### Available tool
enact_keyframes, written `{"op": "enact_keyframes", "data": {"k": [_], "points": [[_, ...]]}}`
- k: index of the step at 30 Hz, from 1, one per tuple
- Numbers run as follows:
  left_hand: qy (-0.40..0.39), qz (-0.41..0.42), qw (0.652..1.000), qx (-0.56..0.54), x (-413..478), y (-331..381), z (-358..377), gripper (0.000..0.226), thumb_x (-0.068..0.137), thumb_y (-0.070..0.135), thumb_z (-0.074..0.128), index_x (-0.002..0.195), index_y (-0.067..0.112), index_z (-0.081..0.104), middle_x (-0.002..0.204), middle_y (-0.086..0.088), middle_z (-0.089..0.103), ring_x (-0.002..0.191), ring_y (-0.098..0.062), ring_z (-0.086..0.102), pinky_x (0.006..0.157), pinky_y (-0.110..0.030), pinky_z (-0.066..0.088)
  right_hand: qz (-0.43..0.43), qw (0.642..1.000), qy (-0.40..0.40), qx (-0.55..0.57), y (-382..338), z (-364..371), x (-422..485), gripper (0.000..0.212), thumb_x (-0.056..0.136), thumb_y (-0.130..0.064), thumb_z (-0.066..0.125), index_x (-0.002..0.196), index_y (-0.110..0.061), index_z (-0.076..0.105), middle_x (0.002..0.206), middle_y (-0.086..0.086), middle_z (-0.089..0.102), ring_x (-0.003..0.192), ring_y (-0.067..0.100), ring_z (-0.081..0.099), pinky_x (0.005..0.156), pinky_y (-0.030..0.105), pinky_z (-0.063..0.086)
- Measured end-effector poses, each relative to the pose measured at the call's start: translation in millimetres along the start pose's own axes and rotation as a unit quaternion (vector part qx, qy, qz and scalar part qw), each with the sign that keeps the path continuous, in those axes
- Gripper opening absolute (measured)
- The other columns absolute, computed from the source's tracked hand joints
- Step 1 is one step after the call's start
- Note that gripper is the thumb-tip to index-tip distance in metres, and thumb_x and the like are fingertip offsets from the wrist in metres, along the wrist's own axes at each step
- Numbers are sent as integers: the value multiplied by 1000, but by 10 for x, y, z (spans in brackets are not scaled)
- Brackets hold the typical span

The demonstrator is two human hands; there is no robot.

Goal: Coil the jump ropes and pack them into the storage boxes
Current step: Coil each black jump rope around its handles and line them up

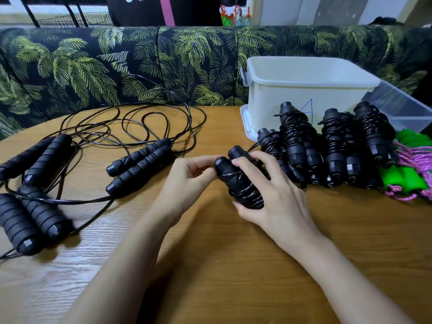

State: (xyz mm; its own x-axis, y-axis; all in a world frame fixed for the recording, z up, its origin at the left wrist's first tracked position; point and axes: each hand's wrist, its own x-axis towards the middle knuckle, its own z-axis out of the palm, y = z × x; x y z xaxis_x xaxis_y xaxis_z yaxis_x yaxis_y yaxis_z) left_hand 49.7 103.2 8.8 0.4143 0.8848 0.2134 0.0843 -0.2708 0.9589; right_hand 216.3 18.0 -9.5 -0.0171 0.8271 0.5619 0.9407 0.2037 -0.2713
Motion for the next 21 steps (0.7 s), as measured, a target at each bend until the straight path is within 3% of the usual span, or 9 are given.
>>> {"op": "enact_keyframes", "data": {"k": [3,6,11,14,16,18,21], "points": [[9,-20,999,-33,-19,-39,62,25,94,-3,56,103,11,74,97,-1,77,96,-14,71,86,-26,55,10,1000,15,7,-6,7,-5,73,69,-32,83,132,-36,47,138,-3,46,104,25,64,66,38,58],[22,-69,988,-140,-37,-33,164,23,98,3,51,109,4,71,104,-10,75,103,-22,70,93,-33,55,48,998,17,35,-4,34,7,73,71,-33,81,133,-40,43,141,-8,43,99,26,66,65,41,59],[13,-115,955,-273,5,-33,163,24,97,2,50,112,0,68,107,-16,72,99,-26,68,87,-33,57,61,997,39,33,-54,97,58,75,70,-35,81,135,-38,44,140,-7,46,106,23,64,66,38,59],[12,-146,929,-339,44,-100,109,35,82,1,62,116,-6,66,108,-20,70,96,-26,69,86,-33,57,79,990,36,108,-69,139,50,77,69,-36,80,137,-39,43,140,-11,46,114,15,60,78,32,56],[-8,-154,916,-369,47,-121,108,42,76,6,63,117,-3,67,110,-19,70,94,-22,70,86,-31,58,87,979,29,183,-51,151,40,79,69,-34,80,138,-40,41,140,-14,45,123,8,53,91,20,47],[-13,-150,915,-375,53,-145,116,36,76,6,70,112,3,71,110,-16,72,94,-21,71,82,-29,59,99,974,1,206,-52,136,54,86,70,-37,80,143,-42,33,147,-17,37,131,4,43,98,13,40],[20,-147,925,-350,70,-173,120,36,77,14,73,112,4,71,108,-16,73,96,-22,69,83,-29,59,104,990,-79,44,-100,86,68,109,71,-54,76,150,-48,2,154,-12,12,138,12,31,92,33,48]]}}
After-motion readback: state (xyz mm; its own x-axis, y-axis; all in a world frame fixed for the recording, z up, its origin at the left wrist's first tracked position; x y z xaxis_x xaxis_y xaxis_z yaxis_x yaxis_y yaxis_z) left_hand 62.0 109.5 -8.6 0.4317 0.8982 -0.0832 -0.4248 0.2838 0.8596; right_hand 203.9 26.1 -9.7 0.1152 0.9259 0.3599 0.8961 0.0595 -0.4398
